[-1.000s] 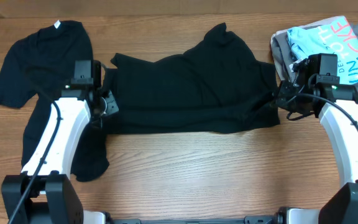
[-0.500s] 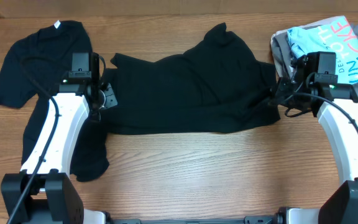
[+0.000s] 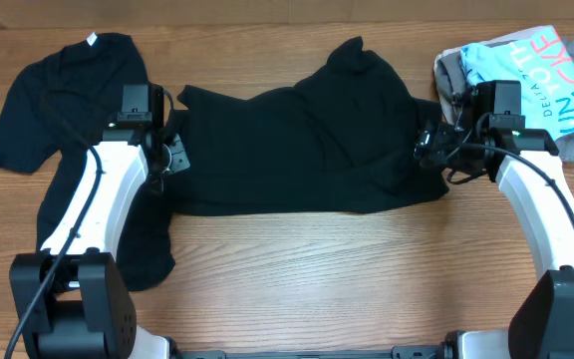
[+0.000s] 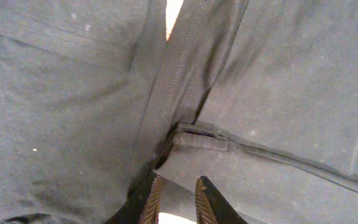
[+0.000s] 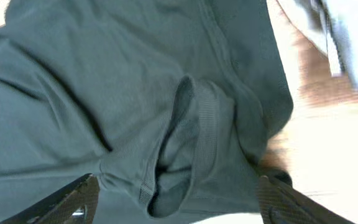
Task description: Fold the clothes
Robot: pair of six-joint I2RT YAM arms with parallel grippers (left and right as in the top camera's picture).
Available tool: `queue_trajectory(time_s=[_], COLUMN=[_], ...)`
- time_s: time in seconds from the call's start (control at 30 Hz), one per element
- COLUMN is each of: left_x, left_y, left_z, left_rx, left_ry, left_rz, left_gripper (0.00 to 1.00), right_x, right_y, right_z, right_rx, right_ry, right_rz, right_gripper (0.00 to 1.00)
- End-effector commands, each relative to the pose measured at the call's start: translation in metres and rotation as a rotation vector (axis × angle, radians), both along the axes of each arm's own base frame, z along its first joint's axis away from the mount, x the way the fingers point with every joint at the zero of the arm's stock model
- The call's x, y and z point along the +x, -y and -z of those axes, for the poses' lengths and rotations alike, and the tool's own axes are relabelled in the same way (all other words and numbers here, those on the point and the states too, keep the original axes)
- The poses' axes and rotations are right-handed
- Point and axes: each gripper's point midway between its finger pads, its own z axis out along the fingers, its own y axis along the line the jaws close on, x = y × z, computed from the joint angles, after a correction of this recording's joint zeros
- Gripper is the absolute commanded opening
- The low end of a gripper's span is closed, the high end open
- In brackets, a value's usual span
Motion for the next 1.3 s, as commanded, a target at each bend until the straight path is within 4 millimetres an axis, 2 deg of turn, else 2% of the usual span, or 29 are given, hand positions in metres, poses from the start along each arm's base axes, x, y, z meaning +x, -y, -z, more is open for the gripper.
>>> queue_trajectory(time_s=[0.0, 0.03, 0.17, 0.23, 0.4, 0.5, 0.63, 0.77, 0.8, 0.93, 1.03, 1.27], left_x=[0.010, 0.011, 0.015, 0.023, 0.031, 0.034, 0.046, 0.067, 0.079, 0.110, 0.128, 0.154], left_y=[-0.007, -0.008, -0.008, -0.003, 0.025, 0.033, 0.033, 0.034, 0.034, 0.033, 0.033, 0.032], left_z=[-0.010, -0.015, -0.035, -0.056, -0.102, -0.132, -0.155, -0.139, -0.121, -0.076, -0.051, -0.017], left_rx=[0.037, 0.037, 0.041, 0.030, -0.089, -0.114, -0.100, -0.102, -0.105, -0.101, -0.101, -0.082], left_ry=[0.024, 0.024, 0.032, 0.057, 0.112, 0.155, 0.200, 0.181, 0.157, 0.130, 0.131, 0.152], left_rz=[0.015, 0.012, 0.038, 0.099, 0.239, 0.281, 0.304, 0.324, 0.325, 0.324, 0.324, 0.355], left_gripper=[0.23, 0.23, 0.23, 0.24, 0.30, 0.32, 0.35, 0.36, 0.36, 0.33, 0.34, 0.46], right_x=[0.012, 0.014, 0.020, 0.025, 0.029, 0.032, 0.041, 0.050, 0.052, 0.053, 0.053, 0.054], right_y=[0.002, 0.002, 0.002, -0.001, -0.013, -0.023, -0.030, -0.035, -0.037, -0.044, -0.047, -0.050], right_z=[-0.027, -0.041, -0.074, -0.095, -0.120, -0.134, -0.148, -0.146, -0.141, -0.129, -0.126, -0.121], right_rx=[-0.016, -0.019, -0.024, -0.017, -0.006, -0.002, -0.016, -0.014, -0.013, -0.009, -0.007, -0.005], right_ry=[0.046, 0.054, 0.088, 0.124, 0.178, 0.213, 0.265, 0.265, 0.252, 0.218, 0.209, 0.196], right_rz=[-0.002, -0.007, -0.016, -0.035, -0.096, -0.134, -0.169, -0.180, -0.185, -0.202, -0.209, -0.216], right_gripper=[0.86, 0.86, 0.86, 0.86, 0.86, 0.86, 0.86, 0.86, 0.86, 0.87, 0.88, 0.88])
